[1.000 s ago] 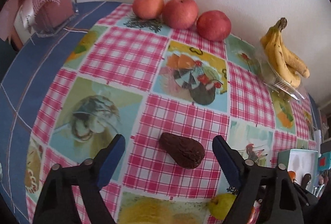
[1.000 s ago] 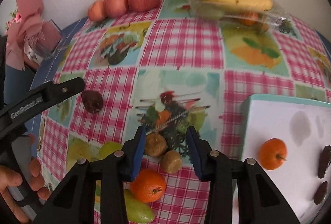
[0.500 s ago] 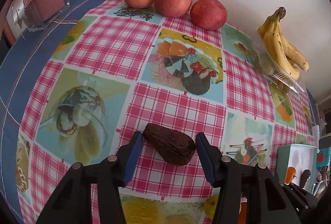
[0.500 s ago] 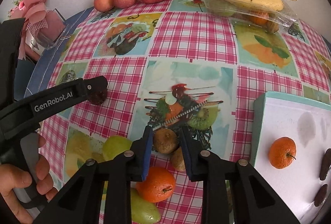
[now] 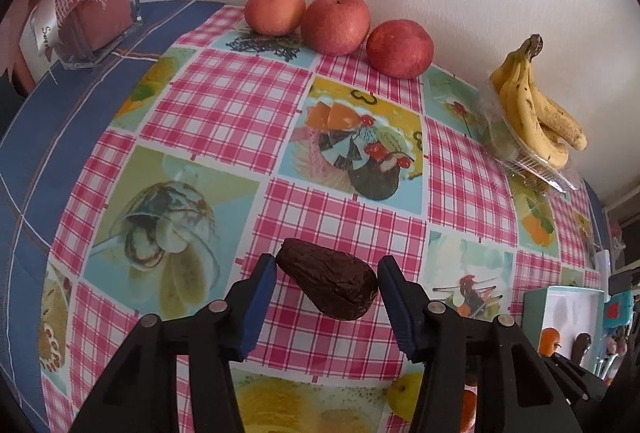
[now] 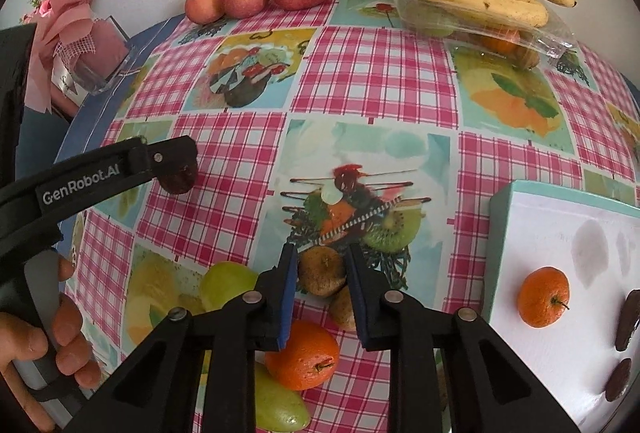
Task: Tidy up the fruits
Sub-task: 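Close the left tool on the wrinkled date while the right closes on the kiwi, then carry the date and kiwi in both tools over the white tray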
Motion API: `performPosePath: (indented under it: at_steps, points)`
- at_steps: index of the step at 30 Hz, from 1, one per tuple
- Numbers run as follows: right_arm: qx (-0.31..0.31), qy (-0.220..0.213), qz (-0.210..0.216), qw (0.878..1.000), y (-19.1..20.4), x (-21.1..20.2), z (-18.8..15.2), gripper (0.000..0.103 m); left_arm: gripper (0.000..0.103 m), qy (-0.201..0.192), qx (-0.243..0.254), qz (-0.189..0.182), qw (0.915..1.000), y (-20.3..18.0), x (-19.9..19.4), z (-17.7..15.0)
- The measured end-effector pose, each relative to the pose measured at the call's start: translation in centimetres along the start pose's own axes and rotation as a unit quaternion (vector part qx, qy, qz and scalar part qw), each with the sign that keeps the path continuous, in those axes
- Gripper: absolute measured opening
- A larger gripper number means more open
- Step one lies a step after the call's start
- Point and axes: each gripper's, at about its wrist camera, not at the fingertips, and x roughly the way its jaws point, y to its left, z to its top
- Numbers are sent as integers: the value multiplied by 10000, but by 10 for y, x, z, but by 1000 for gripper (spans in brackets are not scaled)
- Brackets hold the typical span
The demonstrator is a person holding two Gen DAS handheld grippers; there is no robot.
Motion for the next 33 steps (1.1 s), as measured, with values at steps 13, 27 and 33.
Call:
performPosePath:
  at_steps: [13, 27, 33]
  points:
    - [309, -460, -88, 9984, -21, -39, 6, 26, 56, -368, 139, 13, 9992, -10, -38, 3]
    - [614, -690, -172, 9956, -40, -86, -17, 26, 55, -800, 586, 70, 9950, -43, -99, -24]
    - [811, -821, -186, 9931, -53, -106, -39, 26, 55, -847, 650, 67, 9943, -49, -114, -49]
